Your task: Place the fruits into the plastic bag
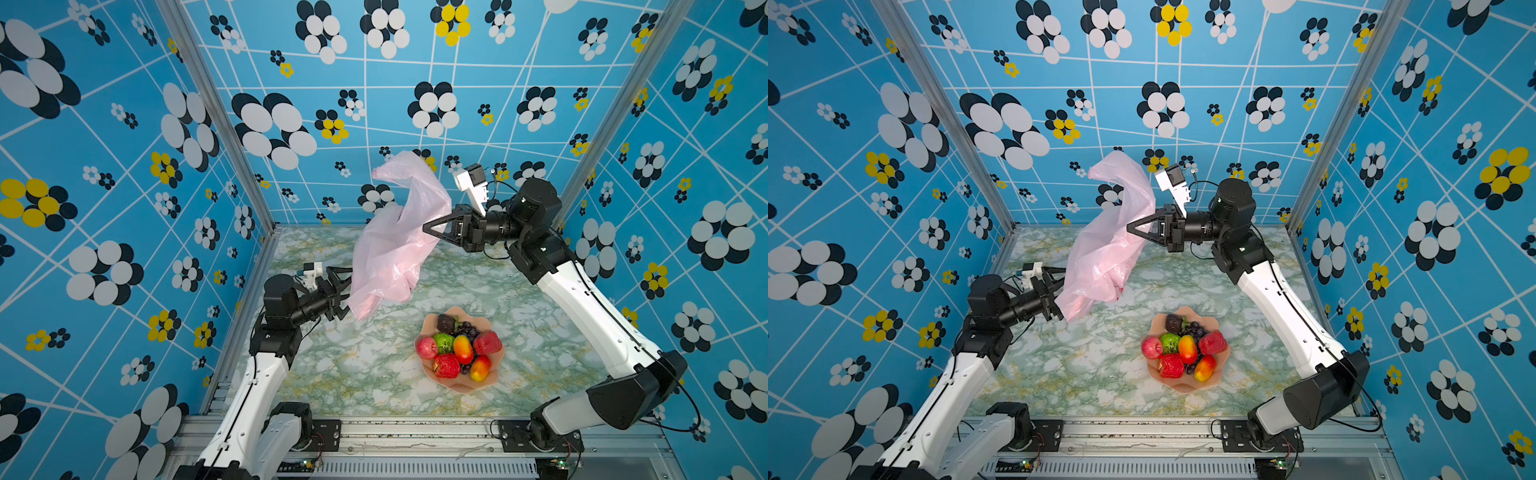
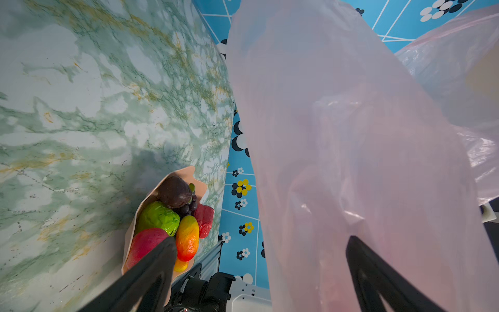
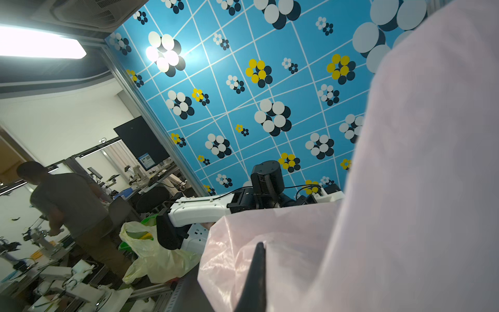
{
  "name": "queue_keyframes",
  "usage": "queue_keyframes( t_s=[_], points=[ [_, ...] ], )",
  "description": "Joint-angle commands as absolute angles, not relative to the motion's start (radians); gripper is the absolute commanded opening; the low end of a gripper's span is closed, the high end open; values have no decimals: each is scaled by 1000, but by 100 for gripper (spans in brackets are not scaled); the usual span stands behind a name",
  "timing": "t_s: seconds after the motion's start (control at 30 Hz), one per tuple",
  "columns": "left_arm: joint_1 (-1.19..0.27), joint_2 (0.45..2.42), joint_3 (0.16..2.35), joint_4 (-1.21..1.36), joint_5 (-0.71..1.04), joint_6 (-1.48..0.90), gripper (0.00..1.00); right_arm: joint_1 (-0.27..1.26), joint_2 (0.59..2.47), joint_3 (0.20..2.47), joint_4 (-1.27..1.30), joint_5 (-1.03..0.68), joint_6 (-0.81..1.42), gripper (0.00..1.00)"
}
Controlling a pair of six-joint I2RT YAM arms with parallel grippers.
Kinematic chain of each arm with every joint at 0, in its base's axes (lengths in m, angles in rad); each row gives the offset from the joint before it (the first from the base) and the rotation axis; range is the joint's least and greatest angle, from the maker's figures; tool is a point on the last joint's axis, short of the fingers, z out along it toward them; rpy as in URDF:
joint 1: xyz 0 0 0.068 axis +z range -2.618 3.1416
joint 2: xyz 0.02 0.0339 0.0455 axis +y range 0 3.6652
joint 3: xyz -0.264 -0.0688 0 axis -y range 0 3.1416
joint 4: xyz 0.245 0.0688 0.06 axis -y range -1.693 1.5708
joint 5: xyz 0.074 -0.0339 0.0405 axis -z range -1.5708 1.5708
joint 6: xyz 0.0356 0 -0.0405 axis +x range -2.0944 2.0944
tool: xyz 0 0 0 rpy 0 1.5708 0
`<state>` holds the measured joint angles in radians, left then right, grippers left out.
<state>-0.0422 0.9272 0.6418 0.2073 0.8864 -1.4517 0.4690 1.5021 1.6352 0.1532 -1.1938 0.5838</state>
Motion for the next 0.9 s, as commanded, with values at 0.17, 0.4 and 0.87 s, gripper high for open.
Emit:
queue_keyframes(
  t_s=[0.17,0.4,0.87],
  points=[
    [-16,947,764,149,914,-1343,99,481,1461,1634,52,-1269,476,0],
    [7,986,957,30,942,-1249,99,490,1397,1611,-103,-1236,282,0],
    [-99,1078,1346,-303,843,-529,99,497,1365,1548,-134,-1278,249,0]
  ],
)
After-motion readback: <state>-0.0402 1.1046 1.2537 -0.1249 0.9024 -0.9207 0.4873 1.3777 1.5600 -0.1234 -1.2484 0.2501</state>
